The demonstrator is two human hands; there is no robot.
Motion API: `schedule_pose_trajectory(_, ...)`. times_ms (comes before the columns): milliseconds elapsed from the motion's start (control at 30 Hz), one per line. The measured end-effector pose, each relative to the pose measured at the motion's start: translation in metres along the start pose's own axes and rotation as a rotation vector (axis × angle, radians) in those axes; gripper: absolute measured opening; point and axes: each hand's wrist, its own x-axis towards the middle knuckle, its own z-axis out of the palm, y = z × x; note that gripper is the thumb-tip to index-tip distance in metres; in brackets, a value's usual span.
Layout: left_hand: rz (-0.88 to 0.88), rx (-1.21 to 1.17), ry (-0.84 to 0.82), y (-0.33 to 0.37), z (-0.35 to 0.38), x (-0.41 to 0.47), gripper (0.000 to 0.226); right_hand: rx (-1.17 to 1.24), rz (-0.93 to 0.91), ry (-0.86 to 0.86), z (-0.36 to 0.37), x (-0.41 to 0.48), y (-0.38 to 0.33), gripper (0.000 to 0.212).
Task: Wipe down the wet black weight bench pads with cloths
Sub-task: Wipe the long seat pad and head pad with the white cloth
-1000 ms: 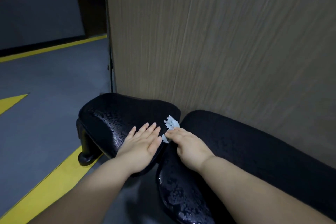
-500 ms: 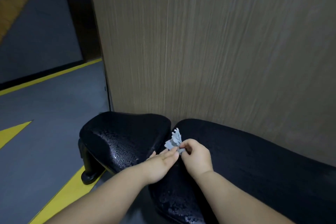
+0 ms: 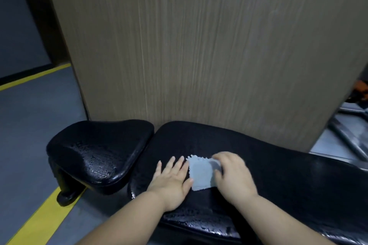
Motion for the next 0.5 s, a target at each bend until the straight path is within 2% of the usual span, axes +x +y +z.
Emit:
schedule_pose_trajectory(67,-0.008,0.003,0.036,0.001,0.004,-0.001,0.057,-0.092,-0.198,-0.200,0.009,-0.004,-0.006,0.048)
schedule_pose_trajectory(133,-0.017,0.002,0.037,0.001,0.004,-0.003,0.056,-0.194,-0.254,-0.330,0.018,-0.007,-0.010,0.055)
schedule_pose_trajectory(333,-0.109,-0.023,0.007,0.026,0.001,-0.004,0.058,-0.250,-0.171,-0.347,0.019,-0.019,0.008,0.056)
schedule_pose_trajectory(500,-0.041,-0.035,-0.032,0.077,0.004,-0.005,0.059,-0.260,-0.093,-0.327,0.000,-0.046,0.042,0.056)
